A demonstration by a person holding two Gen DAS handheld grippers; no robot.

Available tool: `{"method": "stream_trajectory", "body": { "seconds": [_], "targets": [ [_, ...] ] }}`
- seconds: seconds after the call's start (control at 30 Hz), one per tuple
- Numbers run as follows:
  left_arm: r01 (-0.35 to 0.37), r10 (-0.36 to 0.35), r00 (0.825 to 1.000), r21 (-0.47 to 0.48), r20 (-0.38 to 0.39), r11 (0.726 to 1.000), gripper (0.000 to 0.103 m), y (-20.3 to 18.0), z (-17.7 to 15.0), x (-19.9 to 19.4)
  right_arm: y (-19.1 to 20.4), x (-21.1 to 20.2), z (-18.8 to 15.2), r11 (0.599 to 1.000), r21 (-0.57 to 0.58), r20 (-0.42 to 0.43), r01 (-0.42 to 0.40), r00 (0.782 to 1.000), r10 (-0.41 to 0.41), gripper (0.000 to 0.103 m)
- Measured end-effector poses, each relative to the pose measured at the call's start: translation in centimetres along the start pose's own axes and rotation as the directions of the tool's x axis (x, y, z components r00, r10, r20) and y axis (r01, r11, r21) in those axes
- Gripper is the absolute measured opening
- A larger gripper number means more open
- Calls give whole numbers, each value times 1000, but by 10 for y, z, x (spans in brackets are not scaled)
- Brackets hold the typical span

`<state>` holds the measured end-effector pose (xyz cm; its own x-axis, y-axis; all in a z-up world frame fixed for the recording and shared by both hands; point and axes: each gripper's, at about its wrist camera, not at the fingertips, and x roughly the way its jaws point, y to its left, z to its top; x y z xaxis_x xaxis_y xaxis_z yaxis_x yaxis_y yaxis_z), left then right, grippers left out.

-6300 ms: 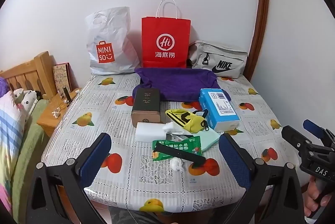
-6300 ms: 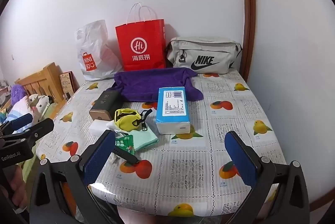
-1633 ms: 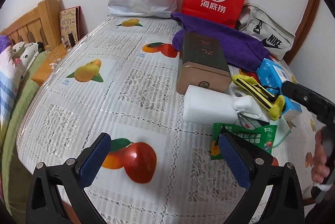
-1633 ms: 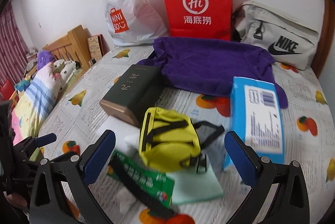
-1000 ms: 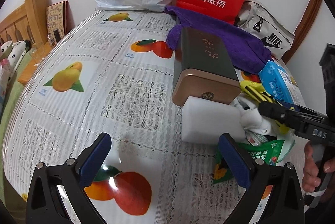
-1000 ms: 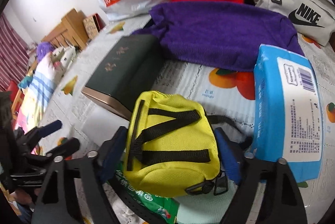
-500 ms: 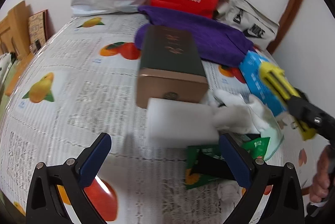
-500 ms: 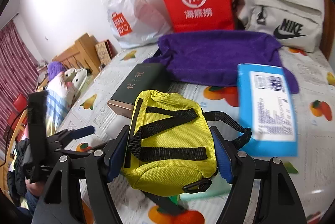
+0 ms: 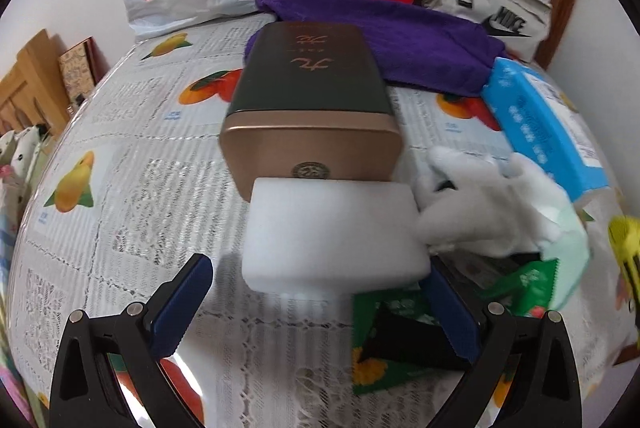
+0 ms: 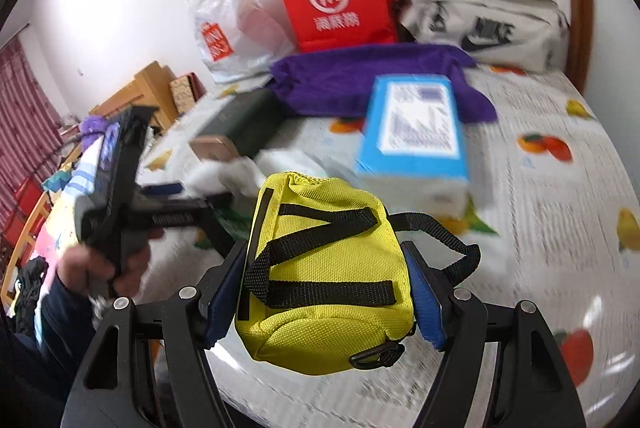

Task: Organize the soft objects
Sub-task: 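Grasp the white sponge block with the left tool while the right tool lifts the yellow pouch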

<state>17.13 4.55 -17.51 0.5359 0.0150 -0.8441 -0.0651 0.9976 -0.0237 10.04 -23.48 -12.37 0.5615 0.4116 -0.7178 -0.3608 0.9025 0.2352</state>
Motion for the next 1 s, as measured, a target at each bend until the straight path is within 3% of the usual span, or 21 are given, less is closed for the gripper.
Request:
{"method": "stream_trajectory", "body": {
  "seconds": [0.07, 0.23, 0.37, 0.73, 1.0],
  "targets": [
    [32, -32, 999, -31, -7, 999, 102, 5, -1, 3, -12, 5, -8, 999, 30, -18, 24, 1000, -23, 73],
    [67, -66, 998, -40, 10, 997, 80, 10, -3, -6, -31, 13, -19, 995, 74, -38, 65, 997, -63, 73],
    [34, -32, 999, -33, 42, 999, 80, 13, -4, -19, -35, 14, -20, 995, 85, -32, 57, 998, -55, 73],
    [52, -46, 993, -57, 104, 997, 79, 25, 0, -64, -24, -6, -14, 996, 69, 20, 55, 998, -56, 73],
    [77, -68, 988, -62, 136, 995, 80, 24, 15, -90, -18, -32, 10, 997, 53, 87, 61, 994, -66, 73]
  ]
}}
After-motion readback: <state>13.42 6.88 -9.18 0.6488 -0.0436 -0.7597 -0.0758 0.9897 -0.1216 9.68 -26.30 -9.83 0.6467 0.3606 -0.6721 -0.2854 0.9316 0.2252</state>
